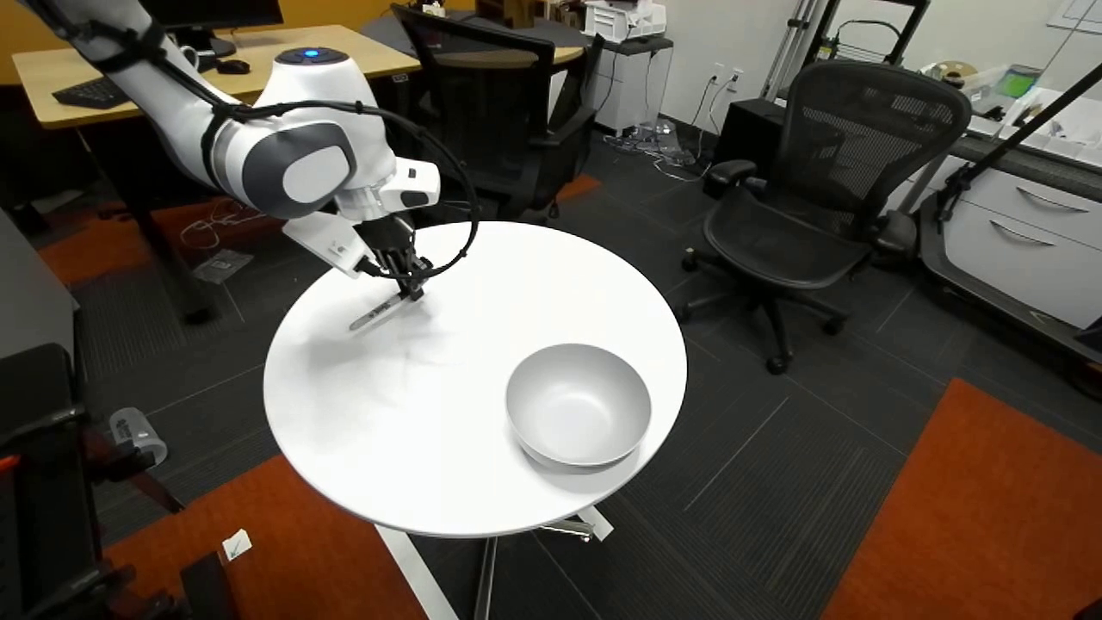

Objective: Pick up the pen from the bowl and put it on the table.

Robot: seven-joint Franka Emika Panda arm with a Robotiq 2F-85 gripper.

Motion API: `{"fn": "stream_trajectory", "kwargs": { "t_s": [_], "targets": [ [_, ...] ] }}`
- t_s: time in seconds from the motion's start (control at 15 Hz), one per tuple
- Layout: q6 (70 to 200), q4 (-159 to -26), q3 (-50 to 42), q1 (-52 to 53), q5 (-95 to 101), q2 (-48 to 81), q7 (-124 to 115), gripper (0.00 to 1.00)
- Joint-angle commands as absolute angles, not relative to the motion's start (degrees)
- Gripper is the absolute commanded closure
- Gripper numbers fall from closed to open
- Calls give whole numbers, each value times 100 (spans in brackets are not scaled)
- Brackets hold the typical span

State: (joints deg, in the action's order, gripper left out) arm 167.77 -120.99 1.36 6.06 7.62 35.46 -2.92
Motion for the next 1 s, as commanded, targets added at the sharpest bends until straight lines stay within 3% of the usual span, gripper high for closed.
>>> {"fn": "stream_trajectory", "kwargs": {
  "t_s": [0.0,0.4,0.93],
  "targets": [
    [17208,-12389,-295,973,728,3255,-603,46],
    [17478,-12689,-1692,1988,1010,2544,-953,1],
    [17404,-13012,-2465,2654,1209,1899,-874,0]
  ]
}}
